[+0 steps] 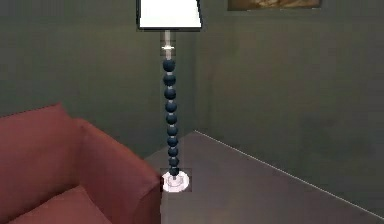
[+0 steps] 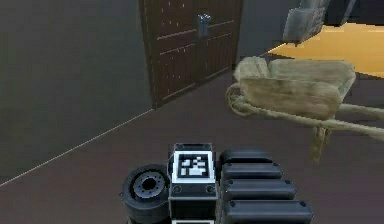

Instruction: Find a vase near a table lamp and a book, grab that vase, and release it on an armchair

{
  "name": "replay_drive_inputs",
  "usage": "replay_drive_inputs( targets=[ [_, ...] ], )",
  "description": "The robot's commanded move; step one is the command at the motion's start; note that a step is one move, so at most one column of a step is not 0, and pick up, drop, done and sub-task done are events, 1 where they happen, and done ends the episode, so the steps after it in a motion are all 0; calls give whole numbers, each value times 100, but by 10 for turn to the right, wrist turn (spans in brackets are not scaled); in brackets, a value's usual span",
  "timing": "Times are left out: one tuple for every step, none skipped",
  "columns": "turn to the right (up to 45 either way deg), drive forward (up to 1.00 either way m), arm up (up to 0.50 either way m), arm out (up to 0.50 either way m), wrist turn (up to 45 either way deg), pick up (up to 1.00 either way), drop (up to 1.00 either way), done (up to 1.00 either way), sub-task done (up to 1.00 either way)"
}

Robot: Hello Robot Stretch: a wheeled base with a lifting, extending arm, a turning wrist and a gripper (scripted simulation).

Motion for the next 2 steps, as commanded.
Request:
replay_drive_inputs(
  targets=[
    [450,0,0,0,0,0,0,0,0],
    [30,0,0,0,0,0,0,0,0]
  ],
)
